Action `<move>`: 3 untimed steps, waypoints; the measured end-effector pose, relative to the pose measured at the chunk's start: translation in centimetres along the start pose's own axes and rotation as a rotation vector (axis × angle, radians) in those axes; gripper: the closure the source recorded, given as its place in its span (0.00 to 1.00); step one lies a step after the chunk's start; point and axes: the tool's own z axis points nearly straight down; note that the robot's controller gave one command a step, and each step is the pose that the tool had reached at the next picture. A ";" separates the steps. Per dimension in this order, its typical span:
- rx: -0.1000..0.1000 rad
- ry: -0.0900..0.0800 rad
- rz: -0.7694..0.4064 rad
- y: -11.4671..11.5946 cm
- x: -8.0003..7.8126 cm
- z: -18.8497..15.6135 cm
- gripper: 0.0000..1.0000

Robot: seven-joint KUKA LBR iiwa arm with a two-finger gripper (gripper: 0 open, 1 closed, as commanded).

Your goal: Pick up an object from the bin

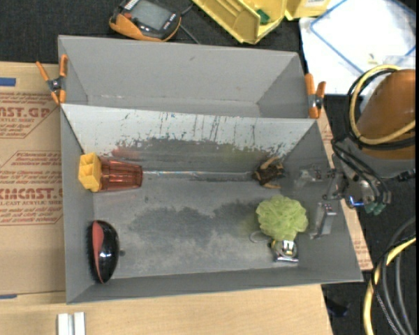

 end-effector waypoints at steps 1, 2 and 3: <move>0.002 -0.008 -0.002 0.1 -0.2 -0.4 0.00; 0.004 -0.013 -0.261 -1.8 -3.0 13.1 0.00; 0.007 -0.018 -0.378 -1.5 -3.0 6.8 0.00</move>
Offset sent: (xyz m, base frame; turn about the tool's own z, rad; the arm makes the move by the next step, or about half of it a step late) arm 0.0284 -0.0198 -0.1404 -0.2741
